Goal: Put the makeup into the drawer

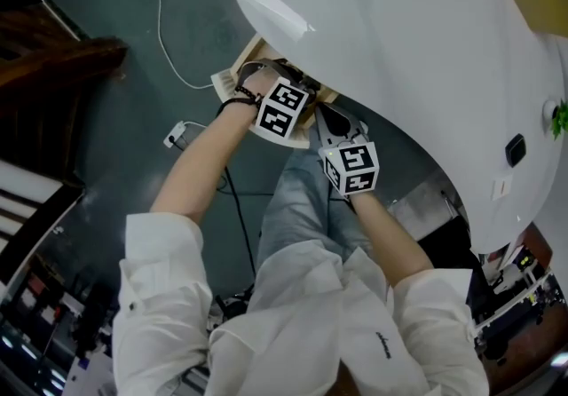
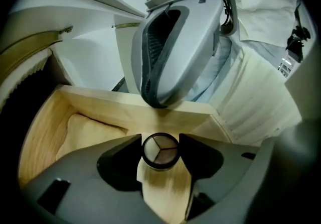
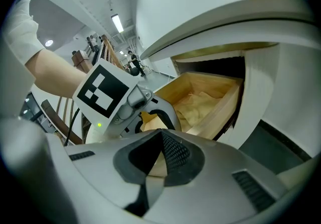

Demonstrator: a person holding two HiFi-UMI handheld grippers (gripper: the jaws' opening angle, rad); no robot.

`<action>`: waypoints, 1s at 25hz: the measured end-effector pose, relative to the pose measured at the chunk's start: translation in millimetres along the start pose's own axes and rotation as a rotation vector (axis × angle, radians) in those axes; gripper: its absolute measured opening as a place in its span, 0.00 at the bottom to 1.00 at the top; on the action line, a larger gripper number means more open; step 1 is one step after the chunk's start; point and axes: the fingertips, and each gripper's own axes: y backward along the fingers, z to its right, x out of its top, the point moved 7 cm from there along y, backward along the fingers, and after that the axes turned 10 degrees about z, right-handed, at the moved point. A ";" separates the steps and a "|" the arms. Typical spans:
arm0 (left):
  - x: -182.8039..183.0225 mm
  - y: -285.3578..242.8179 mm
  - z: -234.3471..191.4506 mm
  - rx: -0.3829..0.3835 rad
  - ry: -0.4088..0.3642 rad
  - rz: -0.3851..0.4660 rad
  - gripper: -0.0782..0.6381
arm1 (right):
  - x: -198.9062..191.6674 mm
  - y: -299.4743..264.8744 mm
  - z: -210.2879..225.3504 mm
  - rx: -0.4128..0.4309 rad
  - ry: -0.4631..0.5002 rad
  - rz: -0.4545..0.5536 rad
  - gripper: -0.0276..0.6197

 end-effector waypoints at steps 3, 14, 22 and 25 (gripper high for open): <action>-6.8 -9.0 3.6 -0.013 -0.002 -0.011 0.45 | -3.3 -2.4 -0.4 -0.002 -0.007 0.000 0.07; -17.1 -27.7 7.5 -0.025 -0.009 -0.014 0.45 | -13.3 -2.5 1.6 -0.019 -0.035 0.009 0.07; -18.3 -29.9 6.6 -0.033 0.001 -0.026 0.46 | -12.3 1.3 3.6 -0.031 -0.056 0.021 0.07; -19.9 -26.5 6.6 -0.040 -0.006 -0.036 0.47 | -9.2 3.1 2.2 -0.027 -0.071 0.029 0.07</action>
